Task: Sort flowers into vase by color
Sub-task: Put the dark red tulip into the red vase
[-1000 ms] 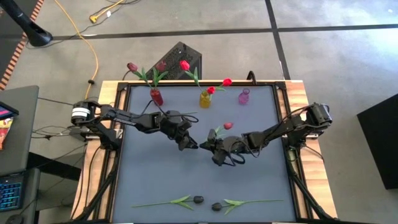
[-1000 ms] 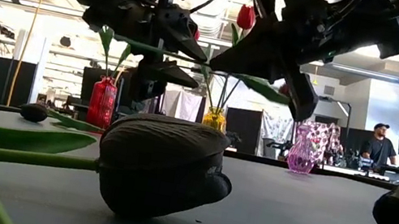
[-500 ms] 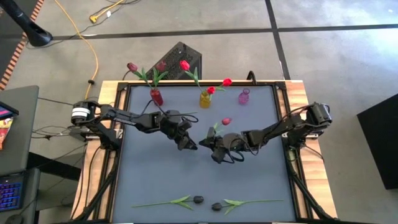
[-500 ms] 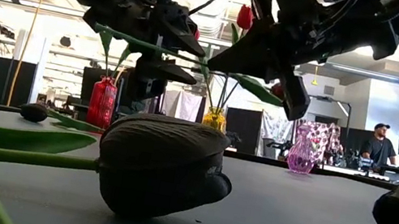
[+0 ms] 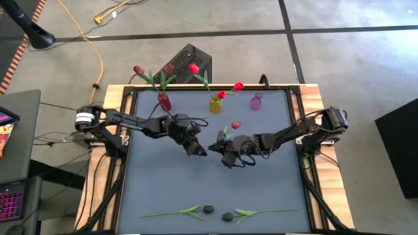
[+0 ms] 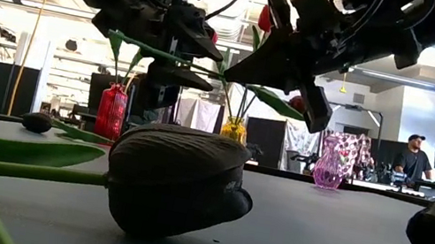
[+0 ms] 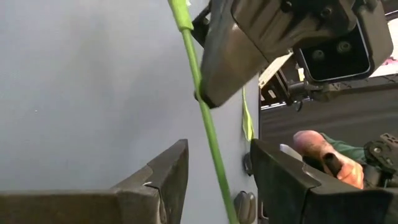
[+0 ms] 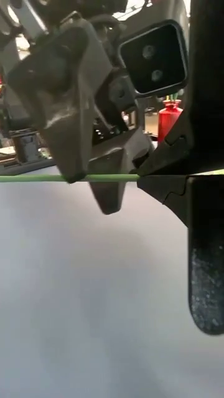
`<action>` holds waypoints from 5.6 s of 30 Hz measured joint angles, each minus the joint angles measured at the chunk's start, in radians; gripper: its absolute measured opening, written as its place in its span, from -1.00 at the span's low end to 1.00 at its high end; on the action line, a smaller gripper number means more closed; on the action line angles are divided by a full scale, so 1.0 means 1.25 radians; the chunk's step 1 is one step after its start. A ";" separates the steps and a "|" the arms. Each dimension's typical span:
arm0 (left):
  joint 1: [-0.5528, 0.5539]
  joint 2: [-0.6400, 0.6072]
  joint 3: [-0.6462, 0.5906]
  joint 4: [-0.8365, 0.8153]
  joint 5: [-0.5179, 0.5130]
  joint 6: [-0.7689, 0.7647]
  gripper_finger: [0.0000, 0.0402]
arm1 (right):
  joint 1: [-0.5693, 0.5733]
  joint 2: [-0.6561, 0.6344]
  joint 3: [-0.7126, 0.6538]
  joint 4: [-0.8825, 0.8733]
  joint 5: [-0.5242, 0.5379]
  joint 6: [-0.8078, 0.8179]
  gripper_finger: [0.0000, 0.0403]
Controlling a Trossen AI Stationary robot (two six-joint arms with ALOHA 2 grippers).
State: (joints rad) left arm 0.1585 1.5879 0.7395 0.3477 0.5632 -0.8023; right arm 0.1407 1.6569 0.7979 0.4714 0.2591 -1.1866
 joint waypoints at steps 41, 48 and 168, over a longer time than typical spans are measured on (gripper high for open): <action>0.035 0.000 0.000 0.008 0.000 0.043 -1.00 | -0.003 0.000 0.016 0.004 -0.040 0.013 -0.42; 0.045 -0.007 0.000 0.017 -0.006 0.114 -1.00 | 0.047 -0.015 0.016 -0.011 0.082 0.197 0.06; 0.414 -0.563 -0.305 0.105 -0.690 0.815 -1.00 | -0.034 -0.066 -0.030 -0.359 -0.021 0.721 -0.04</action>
State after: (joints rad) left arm 0.6762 0.8841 0.3588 0.4786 -0.2993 0.2169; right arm 0.0978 1.5742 0.7601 0.0228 0.2329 -0.2855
